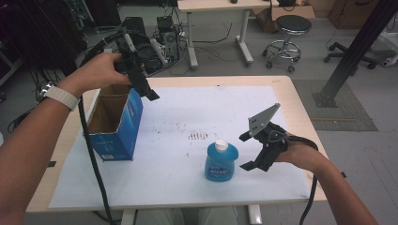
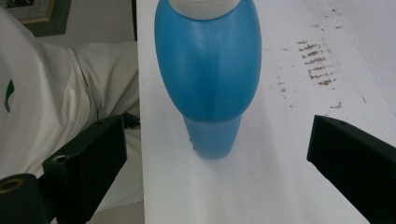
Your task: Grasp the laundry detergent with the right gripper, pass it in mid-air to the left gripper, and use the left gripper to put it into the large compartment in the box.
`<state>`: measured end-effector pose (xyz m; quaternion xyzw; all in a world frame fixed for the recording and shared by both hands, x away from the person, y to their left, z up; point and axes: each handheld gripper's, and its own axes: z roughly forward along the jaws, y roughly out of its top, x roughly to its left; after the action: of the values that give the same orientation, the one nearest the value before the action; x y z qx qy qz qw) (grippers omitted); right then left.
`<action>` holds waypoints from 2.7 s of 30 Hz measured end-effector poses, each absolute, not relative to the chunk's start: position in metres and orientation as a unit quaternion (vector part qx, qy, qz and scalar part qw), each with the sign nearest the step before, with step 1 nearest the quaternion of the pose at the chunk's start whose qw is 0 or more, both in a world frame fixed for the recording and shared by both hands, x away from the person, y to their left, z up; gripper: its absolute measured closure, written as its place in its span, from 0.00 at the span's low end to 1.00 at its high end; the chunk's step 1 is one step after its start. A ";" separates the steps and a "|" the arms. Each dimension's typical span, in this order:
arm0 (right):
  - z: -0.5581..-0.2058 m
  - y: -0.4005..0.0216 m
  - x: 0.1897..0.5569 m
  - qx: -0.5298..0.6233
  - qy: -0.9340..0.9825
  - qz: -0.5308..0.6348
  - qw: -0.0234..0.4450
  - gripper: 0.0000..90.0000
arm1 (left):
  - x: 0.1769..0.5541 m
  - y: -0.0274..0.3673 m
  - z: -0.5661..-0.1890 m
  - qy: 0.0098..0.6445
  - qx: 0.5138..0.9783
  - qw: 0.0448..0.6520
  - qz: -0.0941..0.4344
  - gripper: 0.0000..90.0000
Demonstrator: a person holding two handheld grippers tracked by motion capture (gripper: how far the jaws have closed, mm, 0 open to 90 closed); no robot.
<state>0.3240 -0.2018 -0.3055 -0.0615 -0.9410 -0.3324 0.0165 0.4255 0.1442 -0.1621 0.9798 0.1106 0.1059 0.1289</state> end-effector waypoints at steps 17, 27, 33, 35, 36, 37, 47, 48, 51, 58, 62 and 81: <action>-0.327 -0.204 0.326 -0.069 -0.929 -0.364 0.022 0.05 | 0.427 0.144 -0.163 0.113 0.980 0.128 0.103 0.07; -0.339 -0.203 0.325 -0.073 -0.923 -0.378 0.024 0.05 | 0.427 0.144 -0.163 0.113 0.980 0.127 0.103 0.07; -0.347 -0.204 0.325 -0.075 -0.918 -0.390 0.024 0.05 | 0.428 0.144 -0.164 0.115 0.980 0.128 0.102 0.07; -0.348 -0.204 0.325 -0.076 -0.917 -0.390 0.025 0.05 | 0.428 0.144 -0.163 0.115 0.980 0.129 0.102 0.07; -0.349 -0.204 0.325 -0.077 -0.917 -0.392 0.023 0.05 | 0.428 0.144 -0.163 0.114 0.980 0.129 0.102 0.07; -0.350 -0.204 0.326 -0.076 -0.916 -0.393 0.023 0.06 | 0.428 0.144 -0.163 0.114 0.980 0.129 0.102 0.07; -0.362 -0.201 0.327 -0.079 -0.911 -0.404 0.025 0.06 | 0.429 0.143 -0.164 0.115 0.980 0.128 0.101 0.07; -0.364 -0.201 0.327 -0.078 -0.910 -0.407 0.025 0.06 | 0.429 0.143 -0.164 0.115 0.980 0.128 0.101 0.07; -0.366 -0.200 0.326 -0.080 -0.909 -0.409 0.026 0.06 | 0.429 0.143 -0.164 0.116 0.980 0.128 0.101 0.07; -0.368 -0.198 0.327 -0.080 -0.905 -0.417 0.023 0.05 | 0.429 0.143 -0.164 0.115 0.980 0.128 0.101 0.07; -0.371 -0.196 0.328 -0.080 -0.903 -0.422 0.024 0.06 | 0.430 0.142 -0.165 0.116 0.980 0.128 0.100 0.07; -0.384 -0.180 0.326 -0.077 -0.894 -0.441 0.027 0.06 | 0.429 0.140 -0.165 0.113 0.980 0.126 0.099 0.07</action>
<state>0.3259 -0.1797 -0.3843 -0.0769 -0.8938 -0.4410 0.0271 0.4293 0.1404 -0.1655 0.9804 0.1133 0.0995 0.1265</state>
